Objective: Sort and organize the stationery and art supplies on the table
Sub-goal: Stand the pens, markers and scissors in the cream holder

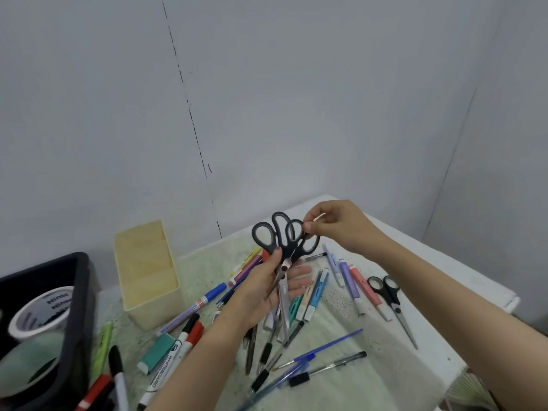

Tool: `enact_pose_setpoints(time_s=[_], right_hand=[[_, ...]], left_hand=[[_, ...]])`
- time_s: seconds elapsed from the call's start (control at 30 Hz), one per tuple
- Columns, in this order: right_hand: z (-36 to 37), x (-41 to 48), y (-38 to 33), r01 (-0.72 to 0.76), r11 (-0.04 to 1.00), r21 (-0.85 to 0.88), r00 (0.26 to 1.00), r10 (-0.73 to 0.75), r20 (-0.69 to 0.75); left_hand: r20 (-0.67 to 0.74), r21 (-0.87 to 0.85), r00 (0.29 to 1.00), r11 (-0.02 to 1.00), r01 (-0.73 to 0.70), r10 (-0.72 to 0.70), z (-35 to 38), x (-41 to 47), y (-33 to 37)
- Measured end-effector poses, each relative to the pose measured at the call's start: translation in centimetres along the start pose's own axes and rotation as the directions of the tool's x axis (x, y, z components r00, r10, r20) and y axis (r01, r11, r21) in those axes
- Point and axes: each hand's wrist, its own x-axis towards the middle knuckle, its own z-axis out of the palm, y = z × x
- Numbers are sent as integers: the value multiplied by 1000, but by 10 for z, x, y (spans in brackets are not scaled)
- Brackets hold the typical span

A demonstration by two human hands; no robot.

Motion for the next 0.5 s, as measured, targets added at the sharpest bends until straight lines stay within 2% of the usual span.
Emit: enact_pose_setpoints(time_s=[0.2, 0.4, 0.47, 0.5], right_hand=[[10, 13, 9, 47, 994, -94, 995, -55, -83], [3, 8, 34, 76, 967, -245, 980, -117, -161], [-11, 1, 48, 17, 939, -345, 988, -69, -139], [-19, -4, 56, -35, 890, -454, 993, -21, -119]], left_hand=[[107, 233, 993, 972, 16, -42, 0, -1, -3], [39, 192, 999, 981, 23, -32, 0, 3, -9], [-4, 166, 1000, 986, 31, -31, -3, 5, -10], [-21, 150, 999, 988, 33, -30, -4, 5, -10]])
